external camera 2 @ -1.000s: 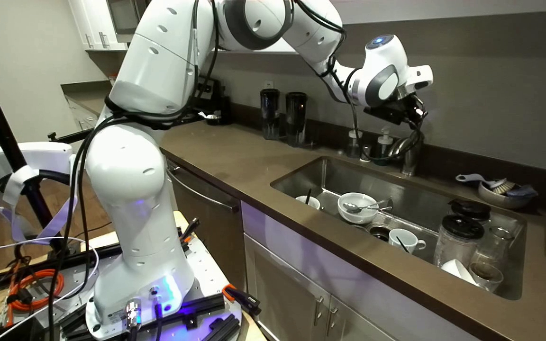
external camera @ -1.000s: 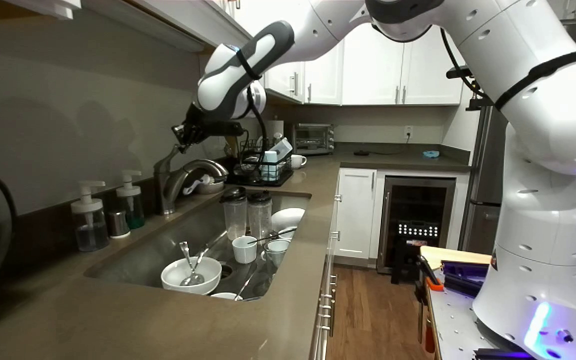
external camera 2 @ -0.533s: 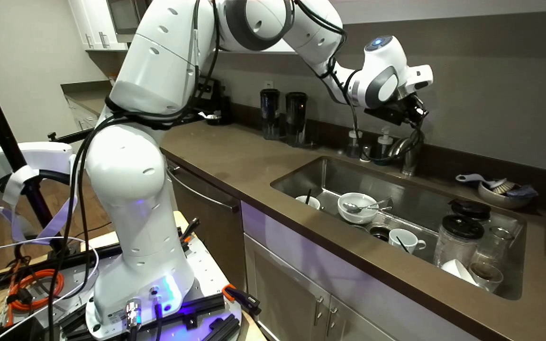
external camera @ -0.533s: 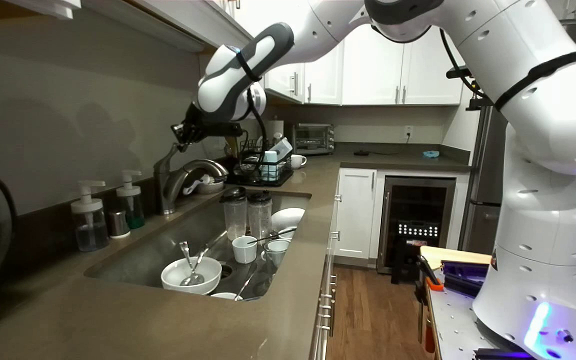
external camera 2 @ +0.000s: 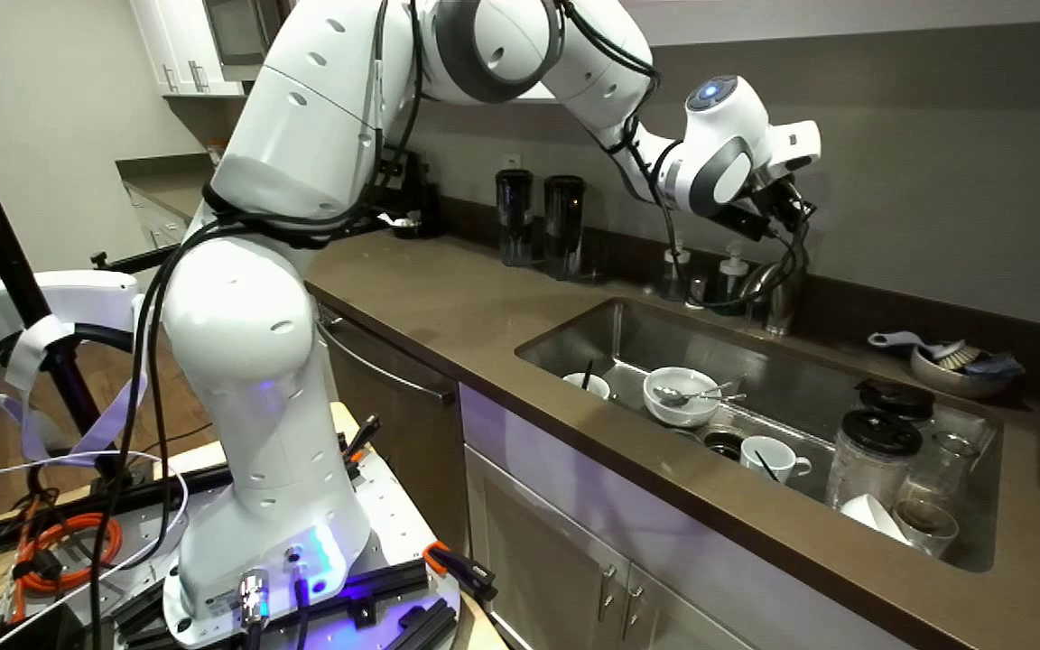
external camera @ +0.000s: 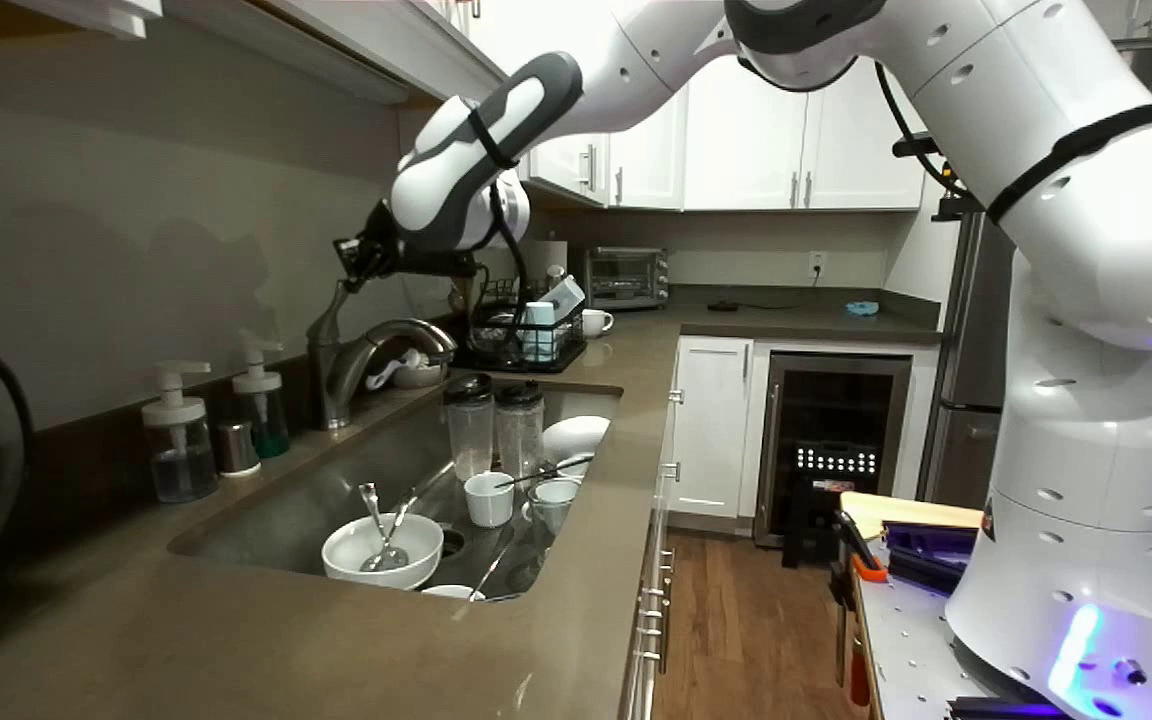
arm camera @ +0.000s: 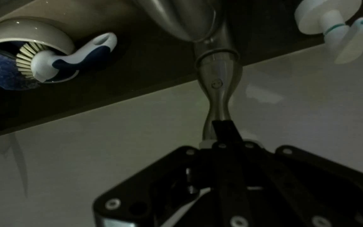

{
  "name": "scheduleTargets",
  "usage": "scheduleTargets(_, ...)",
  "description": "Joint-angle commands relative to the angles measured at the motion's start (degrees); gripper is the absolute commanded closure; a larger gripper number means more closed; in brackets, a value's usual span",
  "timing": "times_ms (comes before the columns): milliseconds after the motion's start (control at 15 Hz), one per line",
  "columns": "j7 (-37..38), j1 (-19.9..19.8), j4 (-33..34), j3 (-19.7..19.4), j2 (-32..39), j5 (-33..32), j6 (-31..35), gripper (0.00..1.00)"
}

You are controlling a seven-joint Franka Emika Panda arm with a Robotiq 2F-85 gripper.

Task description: Open the tap

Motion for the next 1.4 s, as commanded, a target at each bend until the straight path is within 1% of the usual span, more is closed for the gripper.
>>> scheduleTargets(0,-1.4,-3.1,0.2,4.4,0.5,1.1,5.1,0.97)
scheduleTargets(133,-1.2,-4.3,0.1,6.3,0.9,0.7,6.8,0.97)
scheduleTargets(267,-1.0,-5.1,-0.4,7.0,1.0,0.2,7.5,0.97)
scheduleTargets(400,-1.1,-5.6,-0.7,7.3,0.7,-0.1,5.8,0.97)
scheduleTargets(600,-0.8,-4.8,-0.8,5.7,0.3,-0.5,4.6,0.97)
scheduleTargets(667,-2.1,-3.5,-0.7,4.4,0.2,1.3,4.3,0.97)
scheduleTargets(867,-2.2,-3.0,-0.4,4.0,0.1,1.2,3.3,0.97)
scheduleTargets(933,-1.1,-4.3,-0.4,5.4,0.1,-0.6,3.2,0.97)
scheduleTargets(1000,-1.7,-5.2,-0.5,6.9,0.0,-0.6,3.3,0.97)
scheduleTargets(1067,-2.6,-7.0,-0.5,9.4,0.1,-0.6,4.0,0.97)
scheduleTargets(1133,-3.0,-7.9,-0.5,10.7,0.1,-0.7,3.9,0.97)
scheduleTargets(1267,-4.5,-10.5,-0.4,14.3,0.2,-0.9,3.1,0.97)
scheduleTargets(1333,-5.1,-11.4,-0.4,15.4,0.2,-1.0,2.2,0.97)
